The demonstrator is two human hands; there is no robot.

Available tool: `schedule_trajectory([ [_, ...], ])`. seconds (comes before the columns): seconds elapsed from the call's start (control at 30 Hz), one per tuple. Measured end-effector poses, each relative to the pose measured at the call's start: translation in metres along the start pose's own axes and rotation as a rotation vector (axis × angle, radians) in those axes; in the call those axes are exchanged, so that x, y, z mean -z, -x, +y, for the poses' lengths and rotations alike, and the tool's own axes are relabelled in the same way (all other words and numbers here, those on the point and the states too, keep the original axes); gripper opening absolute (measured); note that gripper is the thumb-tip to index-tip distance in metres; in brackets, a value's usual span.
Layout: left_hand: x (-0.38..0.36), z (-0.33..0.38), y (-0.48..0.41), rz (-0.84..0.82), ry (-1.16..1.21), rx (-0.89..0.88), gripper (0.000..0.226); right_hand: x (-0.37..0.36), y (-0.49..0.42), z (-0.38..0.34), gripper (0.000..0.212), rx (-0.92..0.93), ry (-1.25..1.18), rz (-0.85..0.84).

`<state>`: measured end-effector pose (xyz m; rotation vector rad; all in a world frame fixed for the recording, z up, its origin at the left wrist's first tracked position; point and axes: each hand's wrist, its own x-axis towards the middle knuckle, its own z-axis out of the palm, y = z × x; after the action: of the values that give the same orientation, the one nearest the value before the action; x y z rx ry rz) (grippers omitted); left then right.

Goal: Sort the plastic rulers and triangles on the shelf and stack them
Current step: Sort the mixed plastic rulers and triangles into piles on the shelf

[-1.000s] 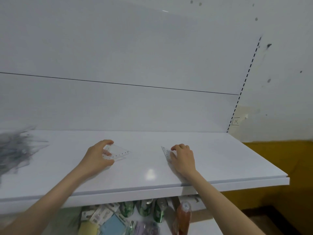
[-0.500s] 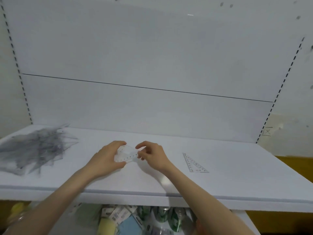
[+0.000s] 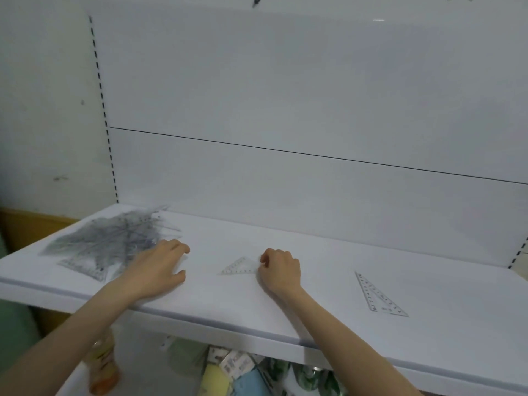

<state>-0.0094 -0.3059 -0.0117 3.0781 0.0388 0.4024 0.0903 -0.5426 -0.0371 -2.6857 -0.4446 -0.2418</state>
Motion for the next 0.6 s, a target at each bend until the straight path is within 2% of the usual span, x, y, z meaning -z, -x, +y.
schedule_trajectory([
  [0.17, 0.001, -0.004, -0.004, 0.011, -0.040, -0.030, 0.044, 0.005, -0.003, 0.002, 0.033, 0.086, 0.060, 0.073],
  [0.33, 0.010, -0.019, -0.007, 0.024, -0.114, -0.080, 0.042, 0.023, -0.008, 0.007, 0.034, 0.230, 0.082, 0.064],
  [0.47, 0.028, -0.056, -0.007, 0.064, -0.141, -0.079, 0.040, 0.029, -0.012, -0.005, 0.035, 0.378, 0.137, 0.048],
  [0.6, 0.052, -0.111, 0.001, 0.095, -0.128, -0.007, 0.039, 0.023, -0.023, -0.043, 0.034, 0.427, 0.117, 0.060],
])
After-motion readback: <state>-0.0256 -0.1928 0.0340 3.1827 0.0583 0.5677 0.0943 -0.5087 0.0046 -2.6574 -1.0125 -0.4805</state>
